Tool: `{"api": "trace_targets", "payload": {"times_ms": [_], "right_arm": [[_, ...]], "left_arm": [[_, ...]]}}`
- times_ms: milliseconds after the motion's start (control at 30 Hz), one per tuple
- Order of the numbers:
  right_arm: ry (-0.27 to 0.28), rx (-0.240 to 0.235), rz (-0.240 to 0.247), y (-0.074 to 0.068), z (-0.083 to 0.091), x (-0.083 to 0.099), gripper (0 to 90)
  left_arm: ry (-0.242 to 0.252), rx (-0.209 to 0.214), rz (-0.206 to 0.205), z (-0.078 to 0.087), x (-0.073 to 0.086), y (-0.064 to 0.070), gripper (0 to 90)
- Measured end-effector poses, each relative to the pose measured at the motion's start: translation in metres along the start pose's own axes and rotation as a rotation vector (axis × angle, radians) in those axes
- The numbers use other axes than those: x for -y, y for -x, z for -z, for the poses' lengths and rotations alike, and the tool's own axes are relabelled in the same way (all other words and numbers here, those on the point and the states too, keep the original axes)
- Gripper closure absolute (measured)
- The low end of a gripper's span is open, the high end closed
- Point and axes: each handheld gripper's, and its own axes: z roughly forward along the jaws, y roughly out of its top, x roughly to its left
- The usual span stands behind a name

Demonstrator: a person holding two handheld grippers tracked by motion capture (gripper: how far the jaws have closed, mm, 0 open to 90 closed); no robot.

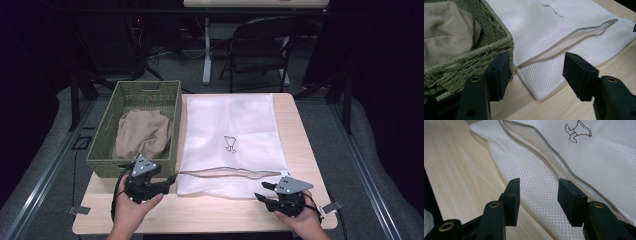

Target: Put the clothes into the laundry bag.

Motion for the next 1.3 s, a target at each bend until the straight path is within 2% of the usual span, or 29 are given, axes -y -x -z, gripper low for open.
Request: {"api": "trace_targets", "payload": {"times_ms": [100,200,233,300,333,367,400,533,633,733,833,900,1000,1033,1067,1267,1300], "right_arm": [[0.005,0.000,-0.005,0.000,0.000,0.000,52.4],[0.005,0.000,-0.011,0.001,0.001,0.000,52.2],[0.005,0.000,-0.011,0.001,0.001,0.000,52.2],[0.006,-0.002,-0.012,0.001,0.001,0.000,52.2],[0.006,-0.002,-0.011,0.001,0.001,0.000,52.1],[0.007,-0.001,-0.009,0.001,0.001,0.000,52.1],[0.007,-0.003,-0.008,0.001,0.001,0.000,52.1],[0.006,-0.003,-0.004,0.001,0.001,0.000,51.9],[0.011,-0.001,-0.005,0.001,0.001,0.000,51.5],[0.018,0.000,-0.010,0.001,0.001,0.000,50.9],[0.022,0.000,-0.015,0.002,0.001,0.001,50.8],[0.021,0.001,-0.014,0.002,0.001,0.001,50.7],[0.024,0.001,-0.016,0.002,0.001,0.001,50.7],[0.023,0.002,-0.015,0.002,0.001,0.001,50.7],[0.021,0.001,-0.014,0.003,0.001,0.001,50.8],[0.020,0.003,-0.011,0.002,0.001,0.001,50.6],[0.020,0.003,-0.011,0.002,0.001,0.001,50.6]], "left_arm": [[-0.008,-0.006,0.003,-0.001,-0.005,-0.002,41.5],[-0.056,-0.014,-0.002,-0.003,-0.016,-0.012,41.0],[-0.056,-0.014,-0.002,-0.003,-0.016,-0.012,40.6],[-0.067,-0.001,0.034,-0.002,-0.024,-0.022,39.4],[-0.066,-0.021,0.050,-0.002,-0.027,-0.024,39.4],[-0.066,-0.021,0.050,-0.002,-0.027,-0.024,39.0],[-0.080,-0.049,0.067,0.000,-0.033,-0.032,38.8],[-0.083,-0.063,0.098,0.001,-0.040,-0.040,38.1],[-0.079,-0.093,0.114,0.003,-0.047,-0.049,37.9],[-0.085,-0.110,0.113,0.002,-0.051,-0.056,35.9],[-0.128,-0.113,0.100,0.000,-0.055,-0.062,36.5],[-0.136,-0.119,0.104,-0.001,-0.056,-0.063,36.7],[-0.152,-0.136,0.105,-0.002,-0.060,-0.068,36.0],[-0.154,-0.156,0.095,-0.003,-0.063,-0.071,35.7],[-0.158,-0.157,0.090,-0.003,-0.065,-0.072,35.7],[-0.168,-0.175,0.098,-0.003,-0.074,-0.076,35.3],[-0.180,-0.176,0.112,-0.004,-0.078,-0.077,35.3]]}}
